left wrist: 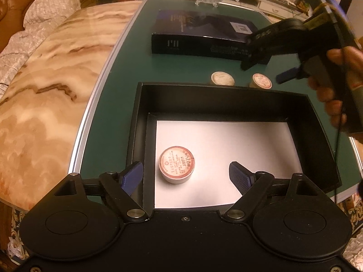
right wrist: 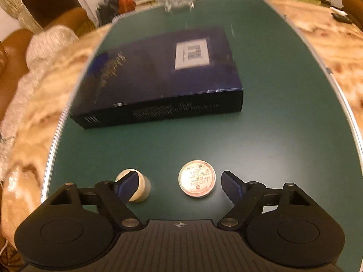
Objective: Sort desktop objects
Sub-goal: 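Reach the right gripper to the white-lidded tin and close on it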
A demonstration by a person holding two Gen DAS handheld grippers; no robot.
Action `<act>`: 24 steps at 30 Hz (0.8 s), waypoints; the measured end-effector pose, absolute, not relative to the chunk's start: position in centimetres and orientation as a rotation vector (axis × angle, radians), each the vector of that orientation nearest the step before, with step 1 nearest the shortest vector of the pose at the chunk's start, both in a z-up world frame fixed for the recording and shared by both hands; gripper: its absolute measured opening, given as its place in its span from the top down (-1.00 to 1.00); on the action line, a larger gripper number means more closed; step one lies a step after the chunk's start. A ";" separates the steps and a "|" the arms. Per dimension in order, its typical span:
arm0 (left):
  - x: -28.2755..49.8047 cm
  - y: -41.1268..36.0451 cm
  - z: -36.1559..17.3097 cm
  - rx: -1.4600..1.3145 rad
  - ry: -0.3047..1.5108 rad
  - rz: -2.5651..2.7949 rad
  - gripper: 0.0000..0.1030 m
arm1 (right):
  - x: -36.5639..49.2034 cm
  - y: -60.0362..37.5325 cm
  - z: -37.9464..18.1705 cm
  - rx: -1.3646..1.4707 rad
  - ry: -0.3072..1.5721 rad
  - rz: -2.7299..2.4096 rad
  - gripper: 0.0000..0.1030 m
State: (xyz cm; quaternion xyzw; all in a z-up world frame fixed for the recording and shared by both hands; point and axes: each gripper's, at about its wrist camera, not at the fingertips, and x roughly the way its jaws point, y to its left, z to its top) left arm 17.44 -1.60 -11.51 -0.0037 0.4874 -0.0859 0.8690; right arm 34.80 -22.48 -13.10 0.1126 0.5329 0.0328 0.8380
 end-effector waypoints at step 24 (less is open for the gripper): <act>17.7 -1.7 -12.1 -0.004 1.033 -0.197 -0.64 | 35.3 -21.2 -15.5 0.090 1.152 -0.037 0.12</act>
